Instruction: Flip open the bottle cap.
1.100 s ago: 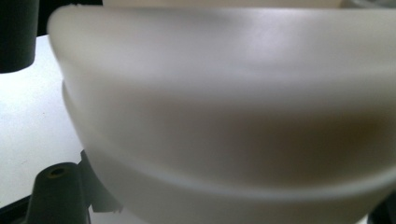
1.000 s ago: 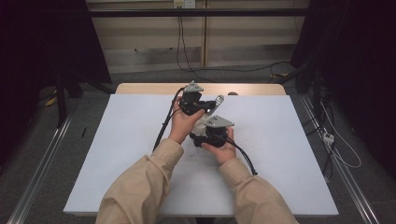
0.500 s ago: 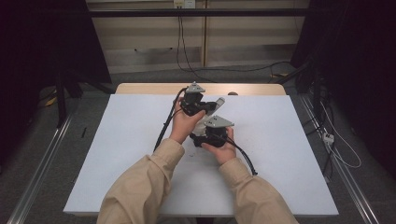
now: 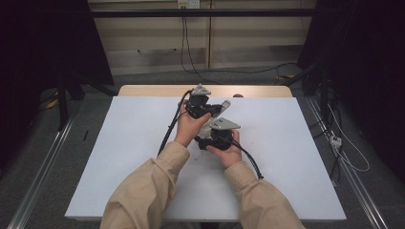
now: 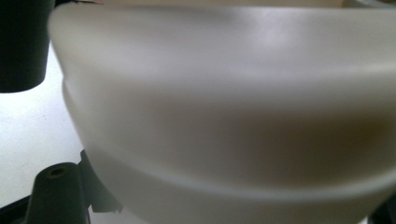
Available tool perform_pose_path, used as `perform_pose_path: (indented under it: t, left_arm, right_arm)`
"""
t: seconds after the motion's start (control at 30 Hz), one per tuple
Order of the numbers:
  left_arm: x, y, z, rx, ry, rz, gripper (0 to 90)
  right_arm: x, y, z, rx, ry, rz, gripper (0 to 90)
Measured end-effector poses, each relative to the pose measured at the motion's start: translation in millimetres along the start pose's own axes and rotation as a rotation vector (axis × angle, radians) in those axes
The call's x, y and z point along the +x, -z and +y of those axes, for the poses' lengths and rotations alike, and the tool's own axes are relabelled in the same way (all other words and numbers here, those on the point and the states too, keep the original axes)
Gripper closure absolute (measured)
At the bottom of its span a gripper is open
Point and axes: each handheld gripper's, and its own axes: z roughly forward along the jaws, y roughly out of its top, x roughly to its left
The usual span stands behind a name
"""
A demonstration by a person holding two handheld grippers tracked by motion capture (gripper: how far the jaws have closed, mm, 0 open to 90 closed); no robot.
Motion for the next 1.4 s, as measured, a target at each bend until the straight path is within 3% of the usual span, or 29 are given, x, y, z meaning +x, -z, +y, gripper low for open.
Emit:
perform_pose_path:
  t: [0.33, 0.7, 0.83, 0.97, 1.13, 1.4]
  left_arm:
    - [-1.2, 5.9, 0.6, 0.004, -0.007, 0.009, 81.4]
    - [-7.4, 23.3, 8.6, -0.043, 0.003, 0.021, 63.1]
    - [-8.0, 32.4, 8.8, -0.038, 0.012, 0.029, 48.3]
    - [-8.1, 42.8, 5.5, -0.05, 0.033, 0.042, 35.0]
    - [-8.2, 55.7, -2.9, -0.053, 0.024, 0.043, 24.5]
    - [-10.3, 73.9, -20.4, -0.065, 0.008, 0.033, 18.1]
  right_arm:
    - [2.4, 0.2, 0.0, 0.001, 0.017, -0.009, 17.4]
    - [-1.4, 8.4, 0.8, 0.024, -0.034, -0.003, 6.6]
    - [-1.9, 16.9, 1.5, 0.023, -0.047, 0.007, 6.3]
    - [-3.1, 24.5, -0.6, 0.023, -0.051, 0.006, 6.6]
    - [-3.1, 34.1, -2.8, 0.039, -0.06, 0.011, 6.6]
    - [-6.6, 58.0, -3.5, 0.022, -0.059, 0.024, 7.5]
